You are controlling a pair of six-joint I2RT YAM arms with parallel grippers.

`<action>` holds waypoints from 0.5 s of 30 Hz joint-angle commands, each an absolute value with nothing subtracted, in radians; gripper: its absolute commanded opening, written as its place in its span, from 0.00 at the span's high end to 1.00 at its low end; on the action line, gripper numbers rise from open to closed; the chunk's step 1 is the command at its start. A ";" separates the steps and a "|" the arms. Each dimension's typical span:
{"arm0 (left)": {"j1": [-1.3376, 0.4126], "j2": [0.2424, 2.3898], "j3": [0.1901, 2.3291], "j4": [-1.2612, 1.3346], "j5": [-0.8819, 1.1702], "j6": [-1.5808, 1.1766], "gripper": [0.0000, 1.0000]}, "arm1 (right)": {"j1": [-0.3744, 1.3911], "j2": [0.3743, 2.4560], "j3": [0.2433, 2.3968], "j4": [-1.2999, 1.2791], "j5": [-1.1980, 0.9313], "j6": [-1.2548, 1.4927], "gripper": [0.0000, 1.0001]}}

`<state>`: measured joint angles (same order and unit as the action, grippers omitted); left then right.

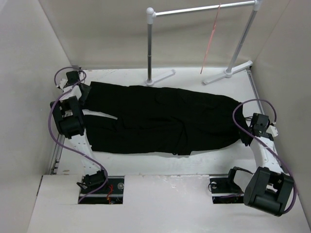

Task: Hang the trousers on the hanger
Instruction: Flatten out the trousers at the center of the board.

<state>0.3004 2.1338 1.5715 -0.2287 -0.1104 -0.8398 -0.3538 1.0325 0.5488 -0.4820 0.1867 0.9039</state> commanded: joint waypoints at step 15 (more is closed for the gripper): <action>0.257 1.474 1.110 -0.260 -0.152 -0.850 0.32 | -0.191 0.798 0.555 -0.572 0.193 0.838 0.27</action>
